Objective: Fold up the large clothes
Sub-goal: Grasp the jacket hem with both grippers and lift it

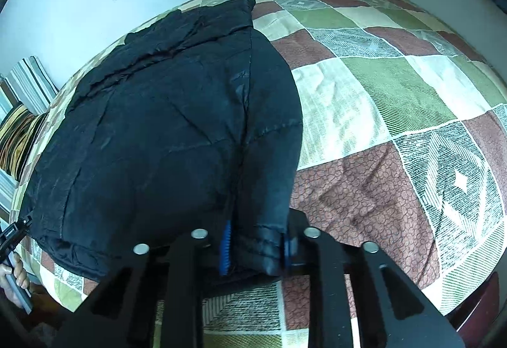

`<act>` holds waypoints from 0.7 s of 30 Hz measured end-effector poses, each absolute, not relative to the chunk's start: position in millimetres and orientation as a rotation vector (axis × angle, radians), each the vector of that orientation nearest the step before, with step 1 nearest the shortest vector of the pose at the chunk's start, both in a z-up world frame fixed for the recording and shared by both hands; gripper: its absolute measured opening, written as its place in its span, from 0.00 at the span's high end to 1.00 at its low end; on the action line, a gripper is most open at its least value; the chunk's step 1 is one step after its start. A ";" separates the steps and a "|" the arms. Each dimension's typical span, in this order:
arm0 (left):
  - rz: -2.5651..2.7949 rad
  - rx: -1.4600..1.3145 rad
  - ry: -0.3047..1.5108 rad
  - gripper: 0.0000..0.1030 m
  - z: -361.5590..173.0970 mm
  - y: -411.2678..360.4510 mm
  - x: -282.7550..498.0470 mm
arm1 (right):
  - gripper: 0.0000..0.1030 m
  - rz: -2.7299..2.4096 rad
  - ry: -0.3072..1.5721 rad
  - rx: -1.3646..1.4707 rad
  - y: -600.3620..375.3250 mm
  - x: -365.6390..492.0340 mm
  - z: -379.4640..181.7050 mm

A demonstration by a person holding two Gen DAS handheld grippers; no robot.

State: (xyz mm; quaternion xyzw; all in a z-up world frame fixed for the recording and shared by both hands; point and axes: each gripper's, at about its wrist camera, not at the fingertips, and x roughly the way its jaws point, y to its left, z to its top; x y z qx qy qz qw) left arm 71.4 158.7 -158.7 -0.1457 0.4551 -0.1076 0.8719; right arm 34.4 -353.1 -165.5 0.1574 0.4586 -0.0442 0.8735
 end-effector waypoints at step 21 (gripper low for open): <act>-0.317 -0.444 0.701 0.91 -46.1 173.5 76.2 | 0.89 0.127 0.750 0.577 -372.3 29.5 -84.9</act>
